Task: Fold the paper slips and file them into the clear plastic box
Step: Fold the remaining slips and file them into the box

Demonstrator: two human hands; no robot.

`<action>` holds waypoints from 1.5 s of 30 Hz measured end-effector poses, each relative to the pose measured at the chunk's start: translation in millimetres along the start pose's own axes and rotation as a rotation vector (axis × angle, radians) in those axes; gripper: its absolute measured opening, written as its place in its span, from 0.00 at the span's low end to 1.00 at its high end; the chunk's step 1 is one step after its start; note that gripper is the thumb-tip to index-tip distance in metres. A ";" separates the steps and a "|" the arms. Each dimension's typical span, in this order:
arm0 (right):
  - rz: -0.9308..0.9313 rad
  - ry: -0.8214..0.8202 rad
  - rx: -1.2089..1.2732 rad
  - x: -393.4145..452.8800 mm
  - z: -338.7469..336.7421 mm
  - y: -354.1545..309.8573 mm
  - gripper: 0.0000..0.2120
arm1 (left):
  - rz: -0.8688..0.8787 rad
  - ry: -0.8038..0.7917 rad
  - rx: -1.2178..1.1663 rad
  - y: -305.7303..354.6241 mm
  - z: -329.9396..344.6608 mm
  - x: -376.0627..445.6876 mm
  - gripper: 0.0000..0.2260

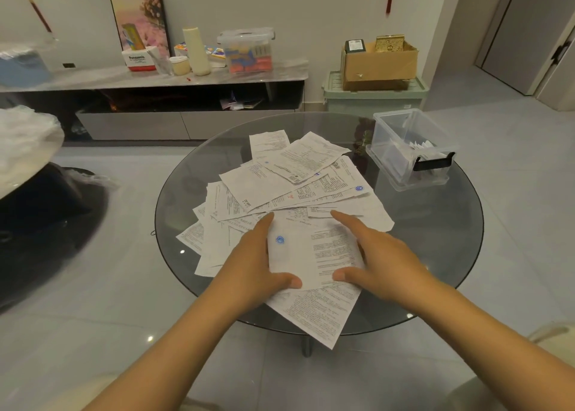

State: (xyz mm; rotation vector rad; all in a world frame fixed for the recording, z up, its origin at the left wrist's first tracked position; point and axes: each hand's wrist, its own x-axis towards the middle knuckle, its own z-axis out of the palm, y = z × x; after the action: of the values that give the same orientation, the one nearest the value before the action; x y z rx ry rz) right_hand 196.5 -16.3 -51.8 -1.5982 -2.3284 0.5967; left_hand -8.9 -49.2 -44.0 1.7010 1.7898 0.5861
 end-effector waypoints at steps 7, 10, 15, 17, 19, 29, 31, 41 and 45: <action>-0.044 -0.033 -0.149 -4.5 -10.7 9.2 0.22 | 0.123 0.034 0.148 -11.4 -6.6 -5.8 0.36; -0.238 0.044 -0.157 -11.7 -4.5 4.5 0.14 | 0.312 -0.017 0.309 -14.4 -7.4 -8.1 0.22; -0.357 0.036 -0.061 -18.5 10.4 3.5 0.18 | 0.392 -0.082 0.387 -20.7 -8.2 -7.9 0.25; -0.355 0.065 -0.060 -18.1 16.6 -0.6 0.20 | 0.435 -0.069 0.431 -19.7 -7.5 -8.3 0.29; -0.380 0.143 -0.077 -17.1 23.6 -4.8 0.18 | 0.468 -0.068 0.457 -18.3 -7.3 -8.1 0.31; -0.458 0.283 -0.171 -12.4 29.1 -17.5 0.16 | 0.515 -0.010 0.528 -8.6 -5.0 -7.1 0.18; -0.445 0.313 -0.203 -12.8 30.9 -19.2 0.16 | 0.497 -0.024 0.511 -8.0 -5.7 -6.1 0.17; -0.400 0.336 -0.155 -17.0 24.5 -13.5 0.14 | 0.525 -0.007 0.392 -15.4 -3.0 -7.6 0.23; -0.274 0.206 0.141 -23.6 16.9 1.4 0.13 | 0.511 0.052 0.253 -10.7 -1.2 -5.1 0.10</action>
State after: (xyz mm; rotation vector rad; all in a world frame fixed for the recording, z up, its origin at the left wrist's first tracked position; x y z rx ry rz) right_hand 199.0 -41.0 -66.9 -1.1918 -2.2428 0.4953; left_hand -17.6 -55.1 -49.8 2.3649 1.5085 0.6349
